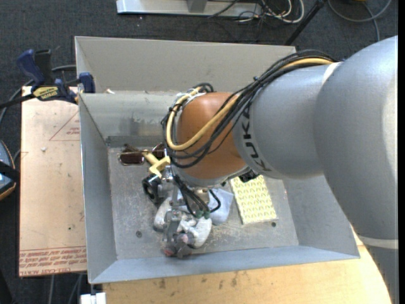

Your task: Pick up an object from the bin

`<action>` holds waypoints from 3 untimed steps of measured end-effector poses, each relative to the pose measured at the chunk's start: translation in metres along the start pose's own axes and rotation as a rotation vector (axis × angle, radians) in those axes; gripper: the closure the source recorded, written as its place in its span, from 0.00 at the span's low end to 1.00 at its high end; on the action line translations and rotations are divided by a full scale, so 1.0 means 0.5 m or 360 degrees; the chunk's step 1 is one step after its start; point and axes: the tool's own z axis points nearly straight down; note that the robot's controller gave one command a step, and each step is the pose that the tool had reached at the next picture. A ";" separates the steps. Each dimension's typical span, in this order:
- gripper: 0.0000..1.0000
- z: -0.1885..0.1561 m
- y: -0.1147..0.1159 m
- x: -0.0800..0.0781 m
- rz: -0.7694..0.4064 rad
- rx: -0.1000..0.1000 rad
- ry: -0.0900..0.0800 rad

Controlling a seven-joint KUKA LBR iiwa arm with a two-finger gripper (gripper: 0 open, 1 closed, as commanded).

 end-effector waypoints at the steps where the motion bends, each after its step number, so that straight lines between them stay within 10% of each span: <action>1: 1.00 0.102 -0.062 -0.021 -0.0151 0.0000 0.0007; 3: 1.00 0.102 -0.062 -0.020 -0.0150 0.0000 0.0008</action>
Offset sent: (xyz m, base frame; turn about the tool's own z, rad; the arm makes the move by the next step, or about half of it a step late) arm 0.0000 0.0000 0.0000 0.0000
